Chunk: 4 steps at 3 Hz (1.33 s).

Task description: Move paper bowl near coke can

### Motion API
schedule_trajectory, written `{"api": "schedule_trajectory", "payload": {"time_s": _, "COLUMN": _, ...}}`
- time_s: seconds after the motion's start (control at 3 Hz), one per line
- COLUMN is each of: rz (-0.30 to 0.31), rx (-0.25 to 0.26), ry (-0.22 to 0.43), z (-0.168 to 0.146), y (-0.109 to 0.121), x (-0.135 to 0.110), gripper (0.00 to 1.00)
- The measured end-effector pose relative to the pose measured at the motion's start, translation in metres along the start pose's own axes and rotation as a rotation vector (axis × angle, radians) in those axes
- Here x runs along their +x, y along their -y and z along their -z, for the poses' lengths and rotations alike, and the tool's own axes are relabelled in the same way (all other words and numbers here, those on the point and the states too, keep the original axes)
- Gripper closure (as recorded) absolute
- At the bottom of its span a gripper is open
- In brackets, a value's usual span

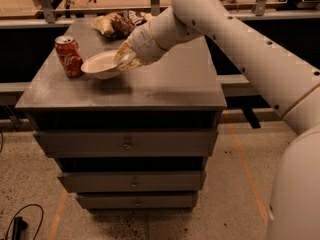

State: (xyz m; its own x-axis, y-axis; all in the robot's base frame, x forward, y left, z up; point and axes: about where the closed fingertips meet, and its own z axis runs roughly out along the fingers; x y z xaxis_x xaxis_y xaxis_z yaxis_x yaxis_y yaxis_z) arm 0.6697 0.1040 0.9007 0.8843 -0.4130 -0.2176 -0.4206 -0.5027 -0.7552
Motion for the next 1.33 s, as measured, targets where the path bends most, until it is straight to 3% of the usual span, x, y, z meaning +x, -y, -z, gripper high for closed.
{"api": "schedule_trajectory", "payload": {"time_s": 0.33, "rz": 0.009, "rx": 0.002, "ry": 0.023, "z": -0.015, "y": 0.004, "x": 0.0, "gripper": 0.15}}
{"api": "schedule_trajectory", "payload": {"time_s": 0.67, "rz": -0.005, "rx": 0.003, "ry": 0.017, "z": -0.021, "y": 0.003, "x": 0.007, "gripper": 0.0}}
{"api": "schedule_trajectory", "payload": {"time_s": 1.0, "rz": -0.05, "rx": 0.03, "ry": -0.014, "z": -0.012, "y": 0.004, "x": 0.023, "gripper": 0.0}}
{"api": "schedule_trajectory", "payload": {"time_s": 1.33, "rz": -0.143, "rx": 0.068, "ry": -0.088, "z": 0.027, "y": -0.006, "x": 0.046, "gripper": 0.0}}
